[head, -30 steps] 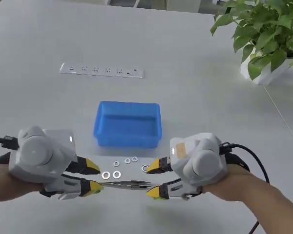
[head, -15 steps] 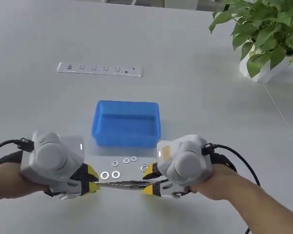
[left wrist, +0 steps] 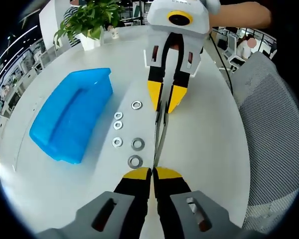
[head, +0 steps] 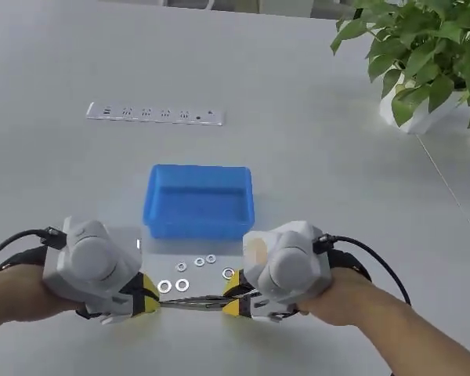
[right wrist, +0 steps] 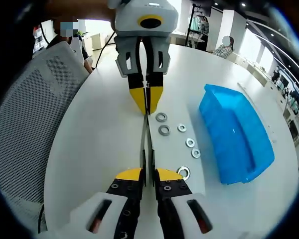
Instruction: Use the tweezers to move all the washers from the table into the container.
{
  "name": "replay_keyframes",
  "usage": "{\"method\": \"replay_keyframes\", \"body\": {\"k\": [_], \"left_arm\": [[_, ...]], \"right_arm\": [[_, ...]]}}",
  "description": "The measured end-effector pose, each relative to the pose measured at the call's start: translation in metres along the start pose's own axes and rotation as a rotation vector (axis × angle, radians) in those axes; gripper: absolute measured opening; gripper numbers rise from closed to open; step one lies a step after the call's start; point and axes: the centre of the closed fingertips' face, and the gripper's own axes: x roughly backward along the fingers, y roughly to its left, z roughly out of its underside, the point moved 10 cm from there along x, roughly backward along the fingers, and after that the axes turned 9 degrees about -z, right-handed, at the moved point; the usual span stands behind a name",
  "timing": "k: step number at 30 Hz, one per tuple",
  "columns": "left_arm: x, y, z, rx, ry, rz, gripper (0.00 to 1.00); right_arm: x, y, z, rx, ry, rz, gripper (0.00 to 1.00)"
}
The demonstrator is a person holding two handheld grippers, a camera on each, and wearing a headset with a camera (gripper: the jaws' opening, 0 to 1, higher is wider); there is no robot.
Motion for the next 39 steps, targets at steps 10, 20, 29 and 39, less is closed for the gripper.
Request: {"method": "replay_keyframes", "body": {"k": [10,20,29,39], "left_arm": [[0.002,-0.004,-0.004,-0.028,-0.006,0.016,0.06],[0.018,-0.006,-0.017,-0.049,-0.026,0.007,0.05],[0.036,-0.007,-0.035,-0.061,-0.08,-0.003,0.05],[0.049,-0.009,-0.053,-0.081,-0.126,0.004,0.05]], "right_arm": [[0.0,0.0,0.001,-0.007,-0.004,0.008,0.12],[0.0,0.003,-0.003,0.001,-0.015,0.018,0.14],[0.0,0.003,-0.008,0.017,-0.018,0.016,0.14],[0.001,0.007,-0.013,0.04,-0.011,0.014,0.11]]}}
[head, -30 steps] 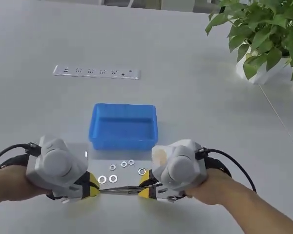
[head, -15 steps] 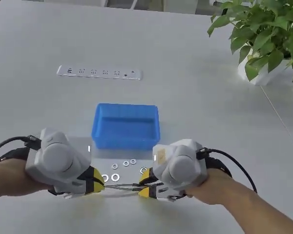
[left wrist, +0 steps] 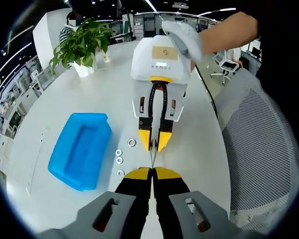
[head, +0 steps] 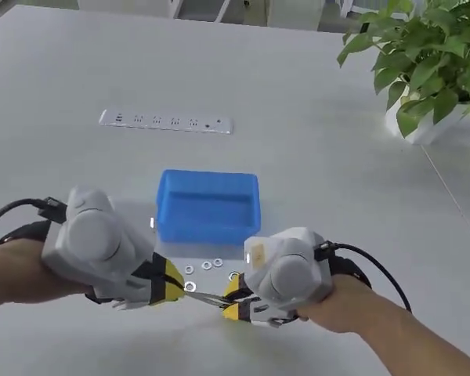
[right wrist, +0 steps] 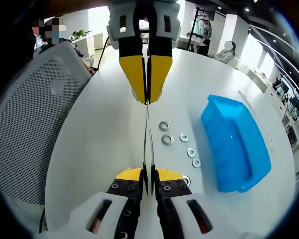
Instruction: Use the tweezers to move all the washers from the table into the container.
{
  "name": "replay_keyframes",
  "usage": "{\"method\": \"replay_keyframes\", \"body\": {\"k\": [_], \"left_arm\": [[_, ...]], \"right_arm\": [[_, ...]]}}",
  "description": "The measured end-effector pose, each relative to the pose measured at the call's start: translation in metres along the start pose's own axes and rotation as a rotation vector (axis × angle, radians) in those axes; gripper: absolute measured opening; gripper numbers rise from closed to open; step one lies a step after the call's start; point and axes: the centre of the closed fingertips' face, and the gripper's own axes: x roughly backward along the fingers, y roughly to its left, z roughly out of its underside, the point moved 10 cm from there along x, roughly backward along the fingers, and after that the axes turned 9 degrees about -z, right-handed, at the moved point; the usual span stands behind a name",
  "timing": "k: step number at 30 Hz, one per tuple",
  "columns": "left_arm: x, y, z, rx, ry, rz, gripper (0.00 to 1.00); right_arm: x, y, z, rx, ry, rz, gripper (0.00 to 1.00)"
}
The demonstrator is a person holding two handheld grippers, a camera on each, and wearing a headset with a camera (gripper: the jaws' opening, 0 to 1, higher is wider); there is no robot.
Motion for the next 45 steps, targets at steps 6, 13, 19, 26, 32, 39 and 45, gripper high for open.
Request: {"method": "replay_keyframes", "body": {"k": [6,13,19,26,32,39,45], "left_arm": [[0.01,-0.001,-0.017,-0.024,-0.033,0.007,0.05],[0.02,0.002,-0.035,-0.051,-0.067,0.012,0.05],[0.021,0.002,-0.043,-0.077,-0.077,0.02,0.05],[0.015,0.0,-0.042,-0.078,-0.078,0.037,0.05],[0.01,-0.002,-0.04,-0.071,-0.087,0.048,0.05],[0.006,-0.004,-0.04,-0.057,-0.114,0.061,0.06],[0.001,-0.005,-0.04,-0.058,-0.13,0.07,0.06]], "right_arm": [[0.003,0.004,-0.006,-0.009,-0.031,0.001,0.1],[0.006,0.002,-0.016,-0.016,-0.083,0.009,0.11],[0.003,0.003,-0.023,-0.017,-0.109,0.003,0.11],[-0.003,0.007,-0.021,-0.021,-0.107,-0.014,0.11],[-0.004,0.01,-0.017,-0.023,-0.092,-0.022,0.1],[-0.004,0.011,-0.014,-0.035,-0.106,-0.02,0.1],[-0.002,0.011,-0.013,-0.035,-0.109,-0.024,0.09]]}}
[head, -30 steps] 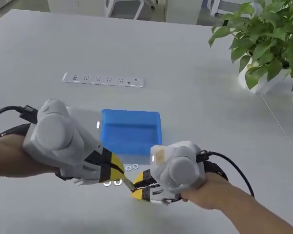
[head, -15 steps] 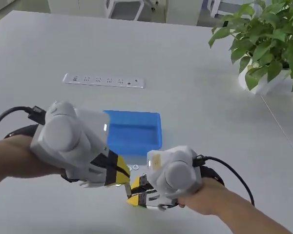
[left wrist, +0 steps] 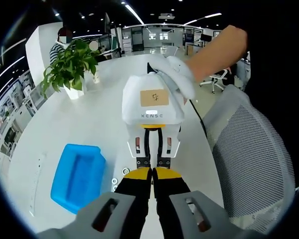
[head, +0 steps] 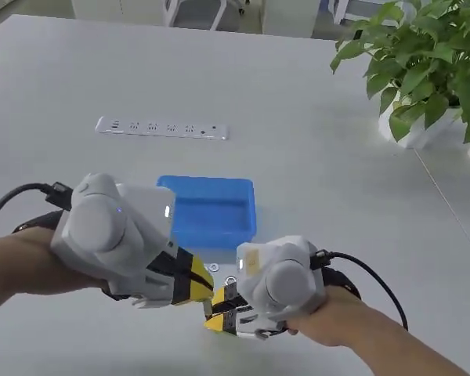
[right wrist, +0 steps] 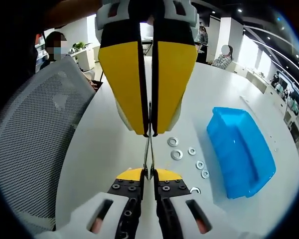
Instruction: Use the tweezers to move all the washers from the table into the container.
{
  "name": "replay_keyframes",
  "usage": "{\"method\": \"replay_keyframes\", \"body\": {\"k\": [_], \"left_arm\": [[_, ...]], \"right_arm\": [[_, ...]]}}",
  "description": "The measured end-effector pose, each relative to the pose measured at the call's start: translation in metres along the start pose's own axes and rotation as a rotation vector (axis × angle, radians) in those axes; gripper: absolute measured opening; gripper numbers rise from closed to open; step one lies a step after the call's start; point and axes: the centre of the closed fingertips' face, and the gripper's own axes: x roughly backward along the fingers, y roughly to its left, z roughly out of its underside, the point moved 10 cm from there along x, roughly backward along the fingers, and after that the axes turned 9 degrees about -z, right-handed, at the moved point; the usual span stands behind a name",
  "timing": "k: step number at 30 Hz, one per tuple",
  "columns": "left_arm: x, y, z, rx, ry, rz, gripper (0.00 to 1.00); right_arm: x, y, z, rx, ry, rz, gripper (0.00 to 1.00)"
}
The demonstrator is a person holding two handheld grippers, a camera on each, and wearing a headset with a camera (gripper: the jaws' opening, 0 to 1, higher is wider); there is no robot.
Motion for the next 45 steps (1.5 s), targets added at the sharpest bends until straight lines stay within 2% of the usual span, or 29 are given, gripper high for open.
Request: {"method": "replay_keyframes", "body": {"k": [3,6,23,37,45], "left_arm": [[-0.002,-0.002,0.001,-0.007,0.006,0.008,0.06],[-0.004,-0.003,0.003,-0.032,0.033,0.006,0.06],[-0.006,-0.001,0.003,-0.021,0.004,0.014,0.06],[-0.001,0.0,0.004,-0.027,0.008,0.001,0.05],[0.008,0.007,0.007,-0.011,0.008,-0.023,0.05]], "right_arm": [[0.0,0.001,0.001,0.0,-0.007,-0.002,0.09],[0.0,0.0,0.002,0.002,-0.007,-0.002,0.09],[0.002,0.001,0.003,-0.003,0.002,-0.008,0.09],[0.003,-0.001,-0.003,-0.01,-0.019,0.018,0.17],[0.01,-0.003,-0.004,-0.035,-0.036,0.054,0.24]]}}
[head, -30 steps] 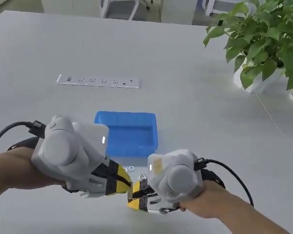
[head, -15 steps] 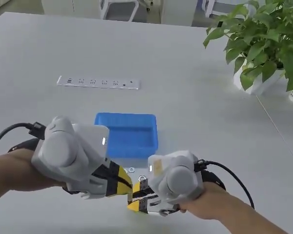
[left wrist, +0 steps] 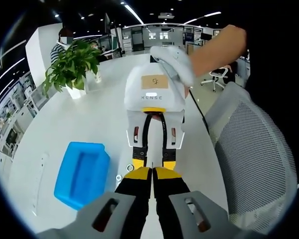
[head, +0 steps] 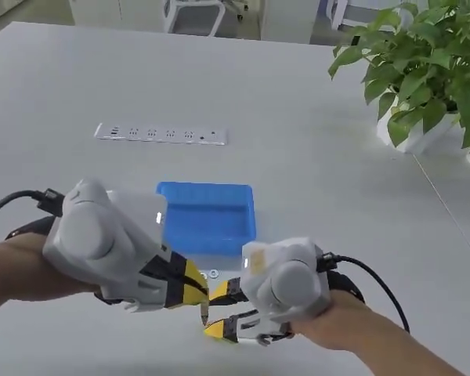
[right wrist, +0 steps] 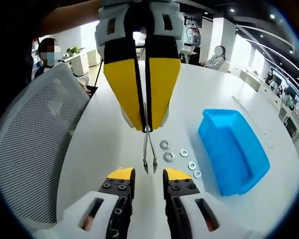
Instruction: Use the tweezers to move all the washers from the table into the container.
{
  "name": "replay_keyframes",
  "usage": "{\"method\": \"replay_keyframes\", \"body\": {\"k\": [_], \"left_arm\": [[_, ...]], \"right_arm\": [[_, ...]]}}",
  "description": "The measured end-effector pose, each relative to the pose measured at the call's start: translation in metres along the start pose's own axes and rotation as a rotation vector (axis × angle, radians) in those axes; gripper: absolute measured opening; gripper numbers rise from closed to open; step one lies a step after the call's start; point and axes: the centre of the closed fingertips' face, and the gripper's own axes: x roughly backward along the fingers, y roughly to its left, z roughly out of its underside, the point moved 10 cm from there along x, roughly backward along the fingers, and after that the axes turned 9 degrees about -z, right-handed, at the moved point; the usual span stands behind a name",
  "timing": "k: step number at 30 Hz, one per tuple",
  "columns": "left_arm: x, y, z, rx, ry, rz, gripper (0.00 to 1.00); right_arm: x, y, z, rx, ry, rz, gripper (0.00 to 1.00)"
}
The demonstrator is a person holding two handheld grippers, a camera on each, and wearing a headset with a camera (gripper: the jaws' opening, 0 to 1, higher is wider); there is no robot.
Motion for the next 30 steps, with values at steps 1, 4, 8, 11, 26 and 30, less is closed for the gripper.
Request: {"method": "replay_keyframes", "body": {"k": [1,4,8,11,26,30], "left_arm": [[0.0,0.0,0.0,0.0,0.002,-0.002,0.05],[0.004,0.003,0.003,0.008,0.003,-0.009,0.05],[0.009,0.006,0.007,0.015,0.008,-0.016,0.05],[0.012,0.009,0.01,0.018,0.011,-0.023,0.05],[0.021,0.016,0.02,0.017,0.017,-0.031,0.05],[0.021,0.016,0.021,0.016,0.01,-0.027,0.05]], "right_arm": [[0.001,0.0,0.0,-0.003,-0.003,0.003,0.26],[0.005,-0.001,0.002,-0.023,-0.012,0.019,0.3],[0.011,-0.003,0.005,-0.041,-0.021,0.049,0.35],[0.017,-0.005,0.008,-0.053,-0.031,0.076,0.4],[0.021,-0.002,0.018,-0.099,-0.028,0.109,0.51],[0.02,-0.001,0.019,-0.103,-0.028,0.11,0.51]]}}
